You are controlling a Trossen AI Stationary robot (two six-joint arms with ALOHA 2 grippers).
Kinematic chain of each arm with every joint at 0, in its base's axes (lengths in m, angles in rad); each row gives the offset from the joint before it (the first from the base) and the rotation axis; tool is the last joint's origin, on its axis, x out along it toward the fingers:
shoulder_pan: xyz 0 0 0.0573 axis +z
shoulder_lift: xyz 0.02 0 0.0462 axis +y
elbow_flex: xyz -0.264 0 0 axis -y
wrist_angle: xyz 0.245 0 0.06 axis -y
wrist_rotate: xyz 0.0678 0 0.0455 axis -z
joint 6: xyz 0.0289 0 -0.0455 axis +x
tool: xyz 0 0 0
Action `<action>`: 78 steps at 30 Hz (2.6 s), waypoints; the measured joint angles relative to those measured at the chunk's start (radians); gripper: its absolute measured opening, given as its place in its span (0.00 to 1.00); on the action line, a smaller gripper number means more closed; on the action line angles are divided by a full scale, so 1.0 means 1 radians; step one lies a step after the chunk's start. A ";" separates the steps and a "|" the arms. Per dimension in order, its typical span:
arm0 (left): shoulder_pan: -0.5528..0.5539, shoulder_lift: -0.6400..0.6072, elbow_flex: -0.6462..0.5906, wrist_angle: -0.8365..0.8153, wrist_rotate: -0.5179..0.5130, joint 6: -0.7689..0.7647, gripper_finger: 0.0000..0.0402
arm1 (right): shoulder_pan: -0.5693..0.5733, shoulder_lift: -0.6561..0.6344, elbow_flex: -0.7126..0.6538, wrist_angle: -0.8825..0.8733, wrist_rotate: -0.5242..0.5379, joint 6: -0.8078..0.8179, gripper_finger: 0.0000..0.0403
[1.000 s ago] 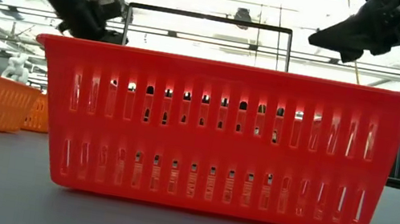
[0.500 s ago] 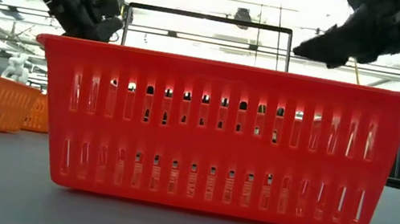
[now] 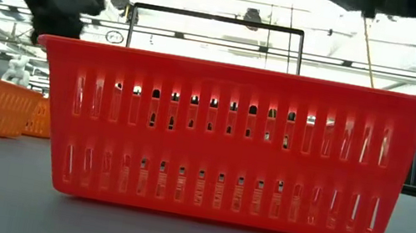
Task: Stack baskets on shelf by color
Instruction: Stack the top orange bin on the orange bin on the shelf
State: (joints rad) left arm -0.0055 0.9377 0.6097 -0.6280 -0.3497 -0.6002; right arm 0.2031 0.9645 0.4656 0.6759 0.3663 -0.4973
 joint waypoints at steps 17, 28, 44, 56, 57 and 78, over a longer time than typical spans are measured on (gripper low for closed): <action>-0.387 0.201 0.176 -0.471 0.205 -0.389 0.08 | -0.058 -0.003 0.001 -0.007 -0.005 0.039 0.41; -0.218 0.298 0.175 -0.592 0.035 -0.326 0.25 | -0.119 0.046 0.001 0.061 -0.005 -0.080 0.41; 0.229 0.292 0.173 -0.807 0.012 -0.416 0.24 | -0.212 0.046 0.001 0.044 -0.083 -0.030 0.41; 0.352 0.293 0.152 -0.710 -0.008 -0.309 0.24 | -0.217 0.046 0.000 -0.038 -0.084 -0.008 0.41; 0.359 0.293 0.148 -0.695 -0.009 -0.299 0.24 | -0.217 0.046 0.000 -0.038 -0.084 -0.008 0.41; 0.458 0.293 0.033 -0.538 0.082 -0.203 0.15 | -0.217 0.046 0.000 -0.038 -0.082 0.010 0.41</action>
State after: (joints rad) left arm 0.4522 1.2304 0.6426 -1.1659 -0.2680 -0.8028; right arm -0.0139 1.0103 0.4660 0.6380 0.2840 -0.4875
